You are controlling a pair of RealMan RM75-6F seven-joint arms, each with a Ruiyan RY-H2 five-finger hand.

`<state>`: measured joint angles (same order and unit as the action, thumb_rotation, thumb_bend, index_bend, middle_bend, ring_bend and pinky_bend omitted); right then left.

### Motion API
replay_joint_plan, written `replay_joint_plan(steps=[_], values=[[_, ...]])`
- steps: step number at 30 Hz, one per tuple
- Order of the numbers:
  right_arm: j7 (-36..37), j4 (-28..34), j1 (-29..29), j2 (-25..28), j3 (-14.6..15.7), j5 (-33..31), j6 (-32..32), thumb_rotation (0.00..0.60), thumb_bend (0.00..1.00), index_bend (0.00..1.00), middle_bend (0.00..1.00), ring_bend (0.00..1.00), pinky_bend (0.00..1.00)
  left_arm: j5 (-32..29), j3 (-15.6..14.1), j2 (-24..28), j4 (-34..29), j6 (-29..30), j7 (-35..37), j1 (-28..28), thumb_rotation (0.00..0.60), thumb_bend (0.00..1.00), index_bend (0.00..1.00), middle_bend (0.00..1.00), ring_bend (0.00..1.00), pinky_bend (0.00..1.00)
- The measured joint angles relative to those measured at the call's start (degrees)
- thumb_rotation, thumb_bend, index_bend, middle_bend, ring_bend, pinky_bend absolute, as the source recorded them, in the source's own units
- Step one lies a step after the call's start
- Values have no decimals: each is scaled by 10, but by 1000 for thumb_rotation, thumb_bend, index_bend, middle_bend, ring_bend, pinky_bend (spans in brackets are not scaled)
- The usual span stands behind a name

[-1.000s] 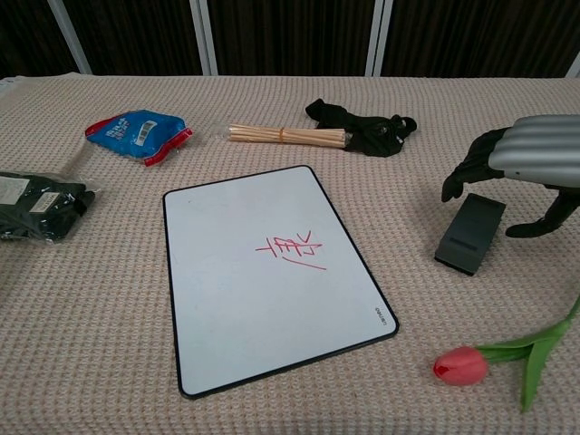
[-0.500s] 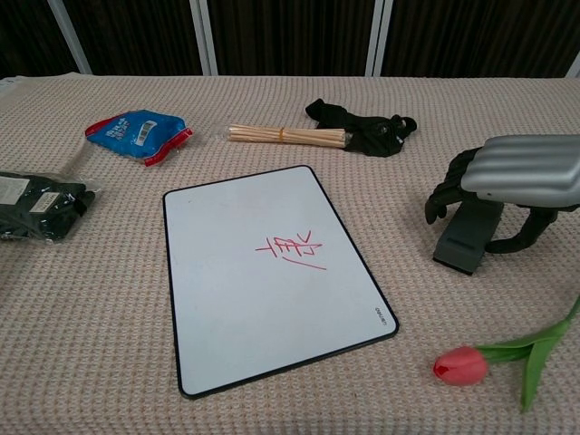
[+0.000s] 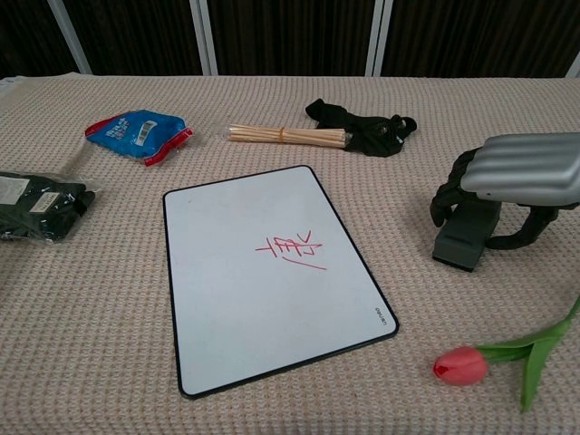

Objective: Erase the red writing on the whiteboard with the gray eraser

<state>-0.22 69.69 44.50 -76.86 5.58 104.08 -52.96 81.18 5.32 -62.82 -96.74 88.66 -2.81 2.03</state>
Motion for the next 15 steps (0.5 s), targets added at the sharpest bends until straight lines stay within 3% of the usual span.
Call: replay_joint_plan(steps=[15], values=[[-15,15,5,19,4,-11,9,600,396,373,370,339,259,0,-1,-1,-1,-1,-4,0,600,385,195,37,0,12]])
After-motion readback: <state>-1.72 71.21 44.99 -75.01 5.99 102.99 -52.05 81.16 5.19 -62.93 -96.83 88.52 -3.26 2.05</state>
